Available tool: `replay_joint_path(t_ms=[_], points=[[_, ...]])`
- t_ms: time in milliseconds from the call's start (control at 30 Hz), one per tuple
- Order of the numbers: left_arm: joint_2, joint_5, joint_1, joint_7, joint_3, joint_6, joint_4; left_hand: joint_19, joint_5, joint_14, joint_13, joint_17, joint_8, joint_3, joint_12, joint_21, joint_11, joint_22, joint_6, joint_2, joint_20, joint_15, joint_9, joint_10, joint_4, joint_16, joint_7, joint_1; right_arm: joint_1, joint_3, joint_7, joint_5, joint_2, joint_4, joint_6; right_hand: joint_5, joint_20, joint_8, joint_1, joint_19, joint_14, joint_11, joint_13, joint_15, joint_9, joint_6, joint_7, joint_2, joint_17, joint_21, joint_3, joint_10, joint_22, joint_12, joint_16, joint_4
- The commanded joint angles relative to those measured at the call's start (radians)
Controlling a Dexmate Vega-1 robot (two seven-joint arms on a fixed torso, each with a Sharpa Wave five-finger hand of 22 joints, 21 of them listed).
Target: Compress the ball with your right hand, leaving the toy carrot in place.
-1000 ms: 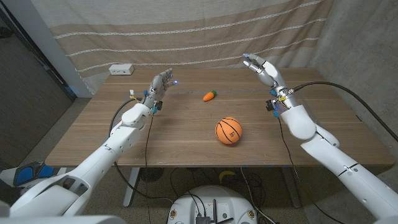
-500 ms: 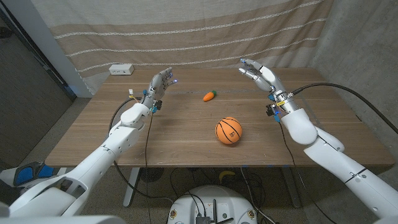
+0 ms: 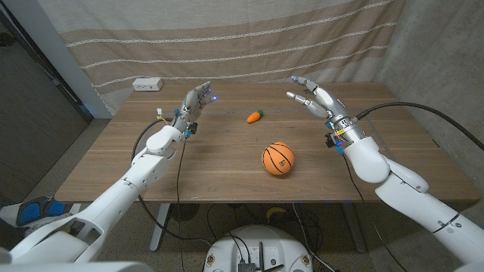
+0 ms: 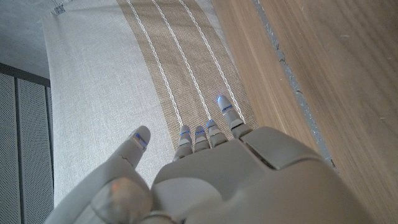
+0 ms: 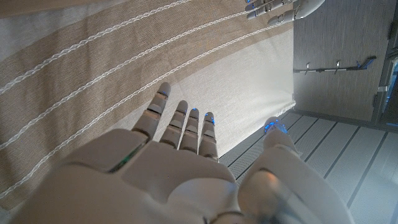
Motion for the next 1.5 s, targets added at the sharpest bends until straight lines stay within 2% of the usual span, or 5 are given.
replay_joint_path(t_ms=[33, 467, 833, 1000, 1500], points=[[0.015, 0.007, 0.035, 0.027, -0.007, 0.001, -0.047, 0.006, -0.005, -0.001, 0.003, 0.0, 0.007, 0.002, 0.003, -0.004, 0.003, 0.005, 0.01, 0.01, 0.002, -0.003, 0.002, -0.003, -0.009, -0.001, -0.003, -0.013, -0.077, 0.015, 0.002, -0.096, -0.052, -0.122, -0.139, -0.009, 0.011, -0.003, 0.001, -0.025, -0.03, -0.003, 0.002, 0.007, 0.003, -0.029, -0.013, -0.022, -0.001, -0.02, -0.011, -0.027, 0.006, -0.002, -0.013, -0.003], [0.027, 0.009, 0.066, 0.043, -0.015, 0.0, -0.076, 0.01, -0.005, 0.0, 0.003, 0.0, 0.006, 0.003, 0.003, -0.01, 0.004, 0.005, 0.012, 0.01, 0.003, -0.003, 0.002, -0.002, -0.013, -0.001, -0.002, -0.015, -0.097, -0.013, 0.03, -0.172, -0.078, -0.182, -0.25, -0.017, 0.012, -0.006, -0.012, -0.041, -0.046, -0.006, 0.002, 0.014, 0.003, -0.079, -0.039, -0.04, -0.003, -0.037, -0.022, -0.065, 0.008, -0.003, -0.021, 0.0], [0.029, 0.006, 0.071, 0.033, -0.02, -0.015, -0.067, 0.013, -0.005, 0.003, 0.003, 0.0, 0.005, 0.005, 0.004, -0.015, 0.001, 0.005, 0.013, 0.01, 0.005, -0.004, 0.002, 0.001, -0.016, 0.0, -0.003, -0.018, -0.054, -0.076, 0.081, -0.22, -0.091, -0.201, -0.324, -0.016, 0.012, -0.005, -0.021, -0.047, -0.064, -0.008, 0.003, 0.017, 0.003, -0.112, -0.052, -0.047, -0.003, -0.046, -0.029, -0.09, 0.009, -0.003, -0.028, 0.003], [0.029, 0.003, 0.069, 0.025, -0.021, -0.019, -0.059, 0.014, -0.005, 0.003, 0.003, 0.0, 0.005, 0.005, 0.004, -0.017, 0.002, 0.005, 0.013, 0.01, 0.005, -0.004, 0.002, 0.002, -0.017, 0.0, -0.003, -0.019, -0.035, -0.102, 0.078, -0.23, -0.089, -0.189, -0.323, -0.016, 0.013, -0.003, -0.024, -0.049, -0.067, -0.009, 0.003, 0.017, 0.003, -0.117, -0.056, -0.049, -0.003, -0.049, -0.031, -0.094, 0.009, -0.001, -0.029, 0.004], [0.029, -0.004, 0.06, 0.005, -0.024, -0.031, -0.038, 0.017, -0.005, 0.004, 0.003, 0.0, 0.004, 0.006, 0.004, -0.024, 0.0, 0.006, 0.014, 0.01, 0.005, -0.004, 0.002, 0.003, -0.019, 0.0, -0.004, -0.023, 0.026, -0.178, 0.152, -0.255, -0.096, -0.199, -0.388, -0.014, 0.012, 0.0, -0.028, -0.054, -0.072, -0.008, 0.003, 0.017, 0.003, -0.132, -0.059, -0.054, -0.003, -0.056, -0.035, -0.102, 0.01, 0.003, -0.03, 0.004]])
